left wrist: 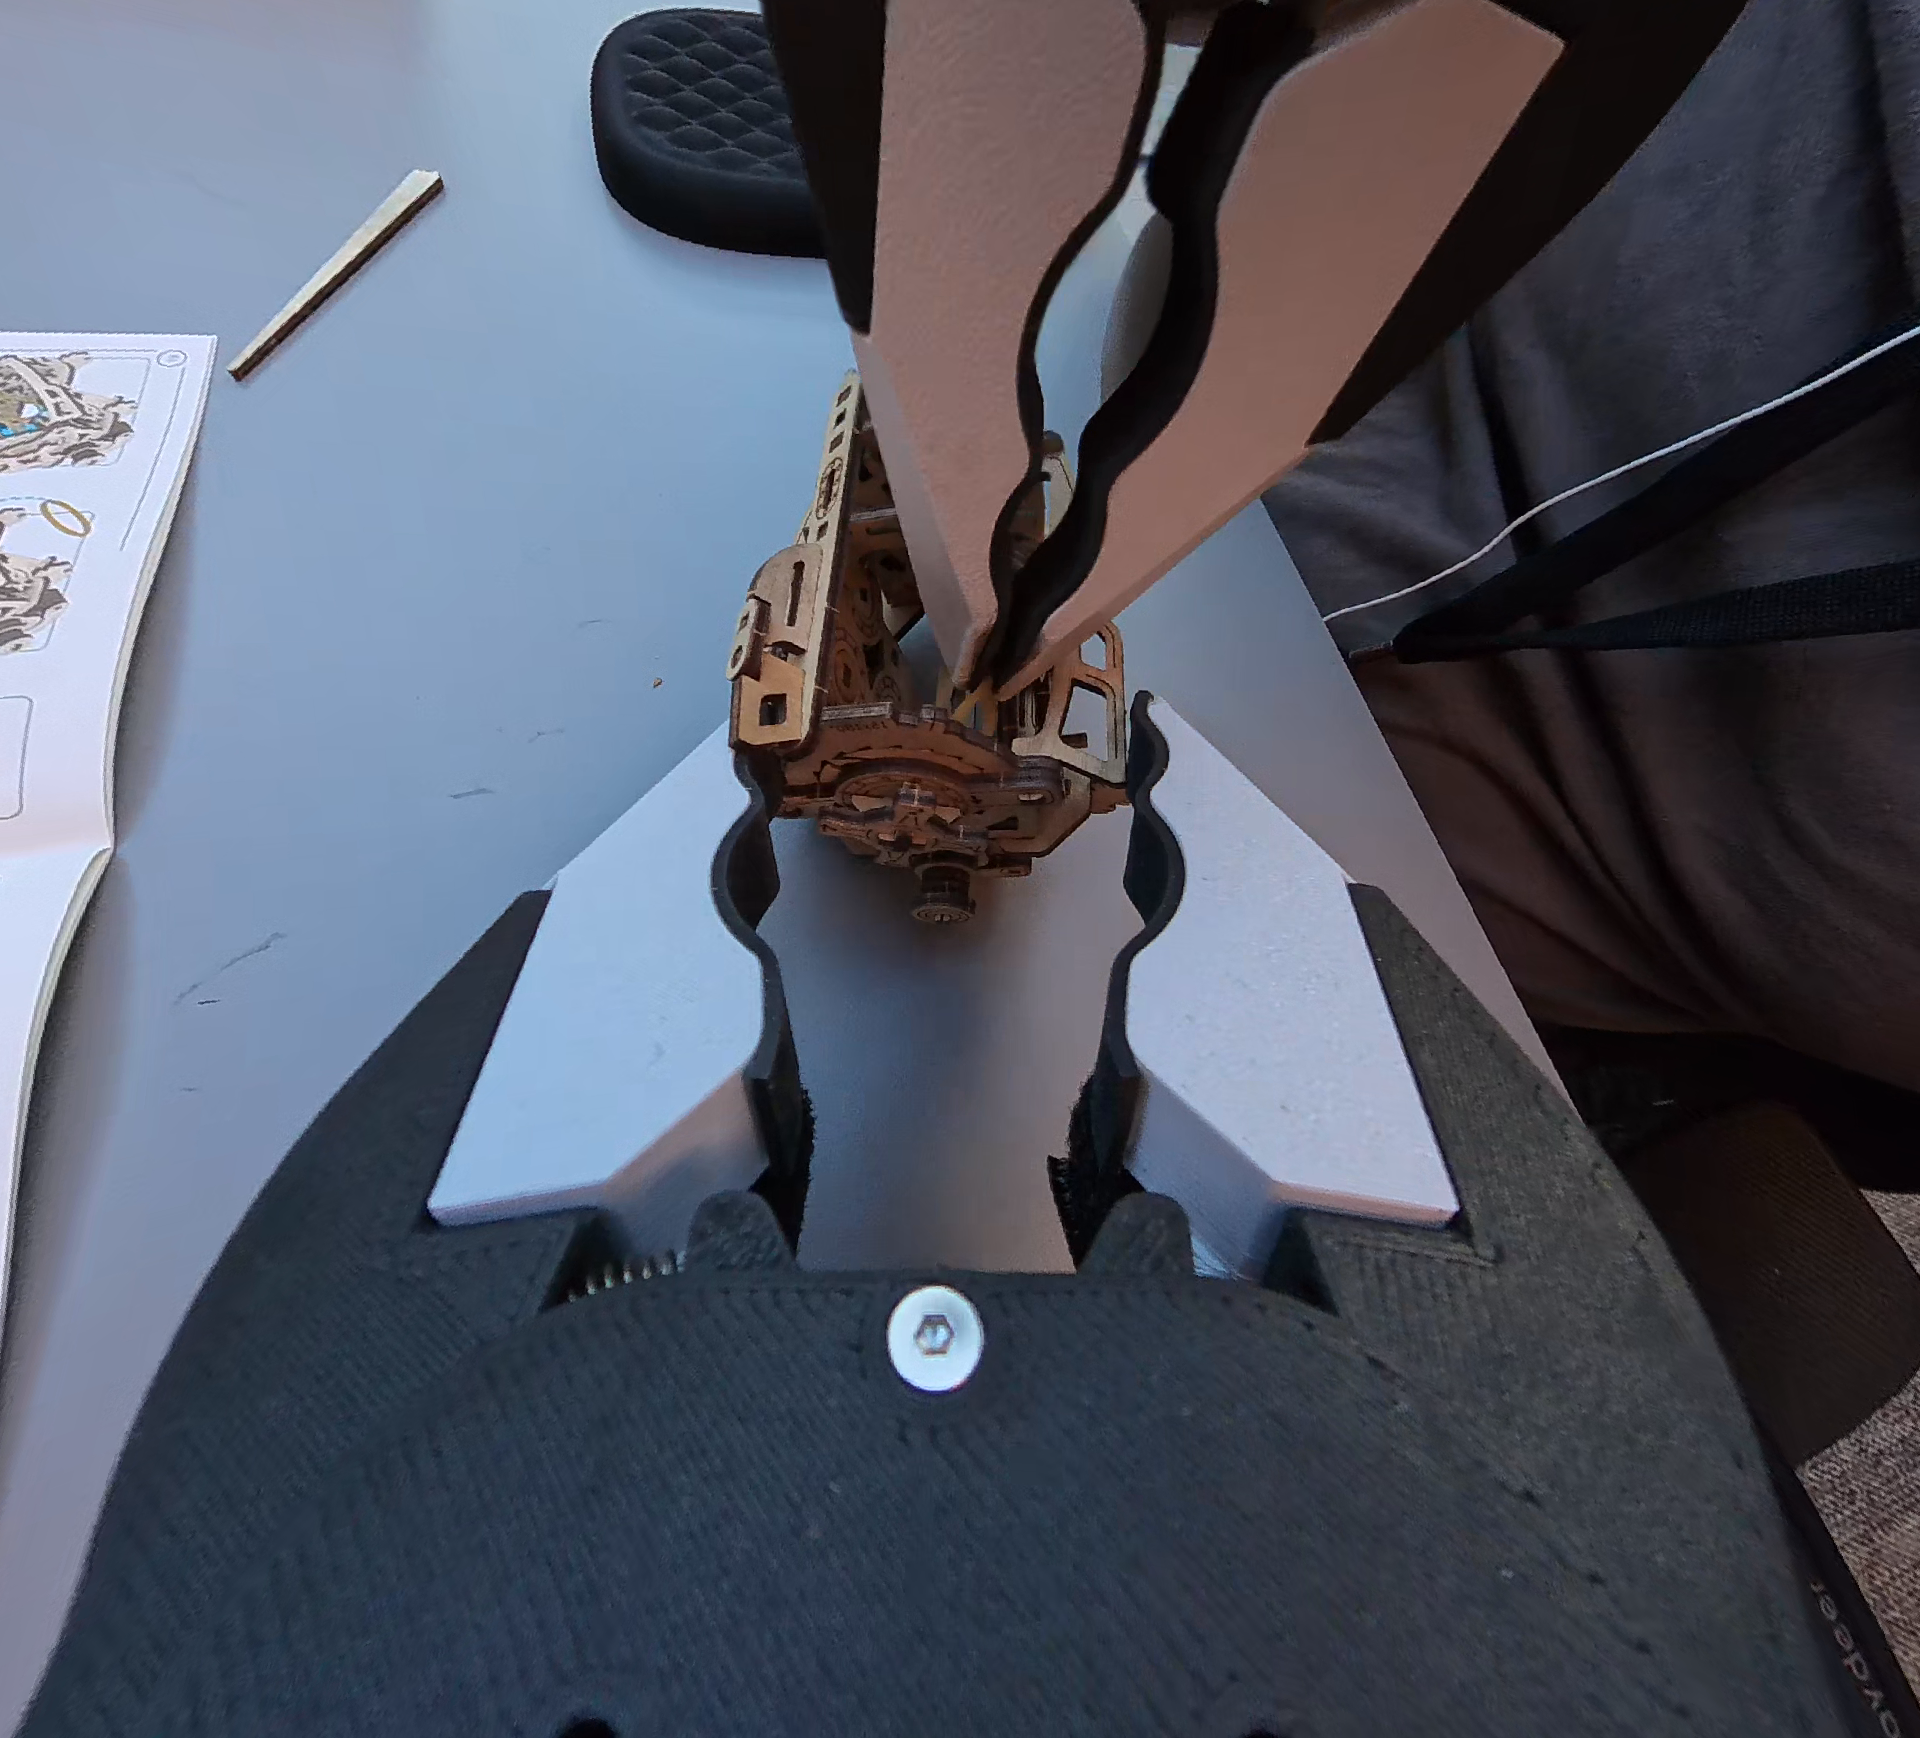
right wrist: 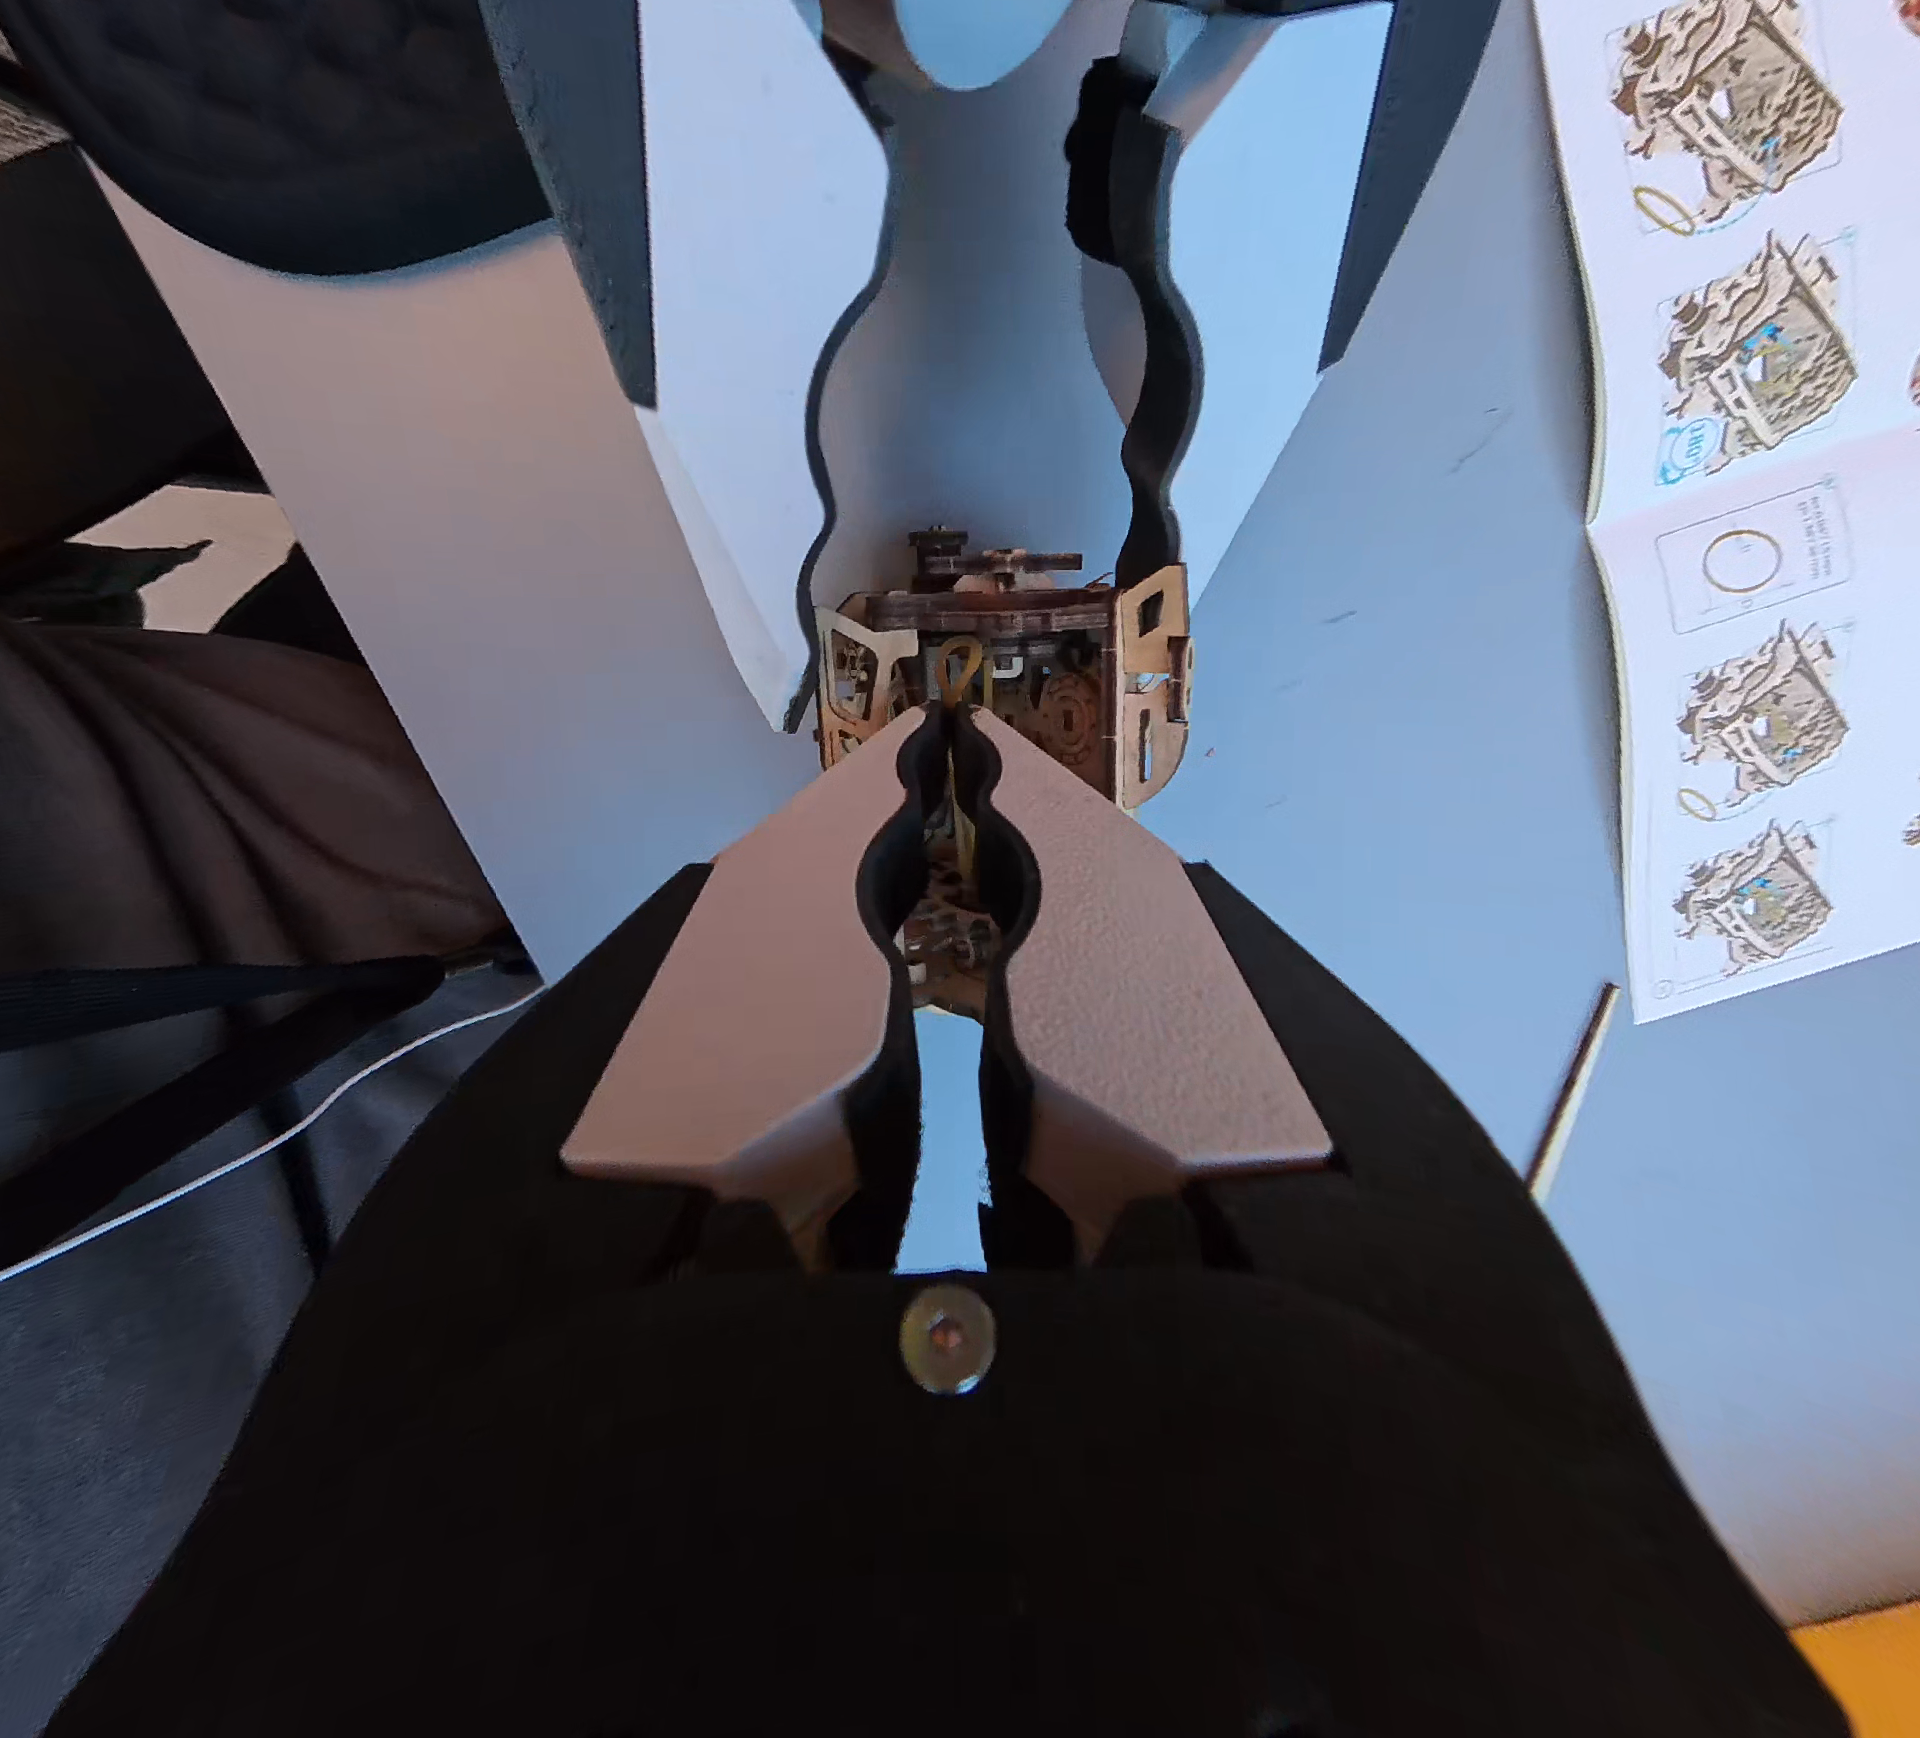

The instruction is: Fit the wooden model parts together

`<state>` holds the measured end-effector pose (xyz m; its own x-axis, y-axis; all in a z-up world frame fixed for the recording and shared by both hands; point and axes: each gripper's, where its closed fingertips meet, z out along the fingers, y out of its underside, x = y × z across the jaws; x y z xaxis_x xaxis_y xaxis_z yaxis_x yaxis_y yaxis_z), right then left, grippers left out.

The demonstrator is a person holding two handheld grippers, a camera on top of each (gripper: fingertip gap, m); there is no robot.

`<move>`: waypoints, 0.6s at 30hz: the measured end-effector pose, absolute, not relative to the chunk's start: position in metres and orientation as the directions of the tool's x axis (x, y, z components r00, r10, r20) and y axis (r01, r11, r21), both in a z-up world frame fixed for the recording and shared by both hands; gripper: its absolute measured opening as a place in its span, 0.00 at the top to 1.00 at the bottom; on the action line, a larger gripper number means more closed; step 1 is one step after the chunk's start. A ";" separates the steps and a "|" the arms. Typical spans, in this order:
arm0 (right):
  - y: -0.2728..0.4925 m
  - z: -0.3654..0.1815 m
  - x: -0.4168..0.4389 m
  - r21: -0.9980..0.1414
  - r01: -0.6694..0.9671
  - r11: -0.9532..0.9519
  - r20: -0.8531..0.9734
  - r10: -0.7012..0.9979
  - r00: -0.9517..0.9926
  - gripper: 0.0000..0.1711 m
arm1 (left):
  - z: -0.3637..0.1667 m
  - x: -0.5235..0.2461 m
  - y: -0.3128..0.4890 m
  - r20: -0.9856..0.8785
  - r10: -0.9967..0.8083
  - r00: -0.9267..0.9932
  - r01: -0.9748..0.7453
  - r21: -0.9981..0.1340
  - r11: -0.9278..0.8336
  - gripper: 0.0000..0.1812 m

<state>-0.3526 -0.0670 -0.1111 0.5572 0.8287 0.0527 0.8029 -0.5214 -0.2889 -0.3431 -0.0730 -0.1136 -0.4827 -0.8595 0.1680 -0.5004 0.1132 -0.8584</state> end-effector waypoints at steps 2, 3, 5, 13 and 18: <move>-0.065 -0.110 -0.354 -0.296 0.790 -0.537 0.038 0.820 0.571 1.00 | -0.114 -0.343 -0.073 0.165 -0.860 -0.482 -0.500 -0.859 0.115 0.64; -0.064 -0.109 -0.353 -0.296 0.784 -0.545 0.035 0.814 0.579 1.00 | -0.114 -0.343 -0.073 0.164 -0.861 -0.482 -0.500 -0.859 0.116 0.64; -0.064 -0.110 -0.353 -0.283 0.777 -0.563 0.017 0.807 0.591 1.00 | -0.114 -0.343 -0.073 0.163 -0.861 -0.482 -0.499 -0.859 0.117 0.64; -0.065 -0.112 -0.353 -0.204 0.774 -0.599 -0.026 0.794 0.607 1.00 | -0.113 -0.343 -0.073 0.161 -0.861 -0.482 -0.499 -0.859 0.118 0.64; -0.067 -0.112 -0.353 -0.151 0.783 -0.603 -0.038 0.795 0.605 1.00 | -0.113 -0.343 -0.074 0.162 -0.860 -0.484 -0.494 -0.861 0.116 0.64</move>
<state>-0.3532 -0.0669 -0.1119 0.6054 0.7951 -0.0377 0.7830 -0.6034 -0.1511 -0.3432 -0.0741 -0.1132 -0.4844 -0.8597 0.1621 -0.4945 0.1162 -0.8614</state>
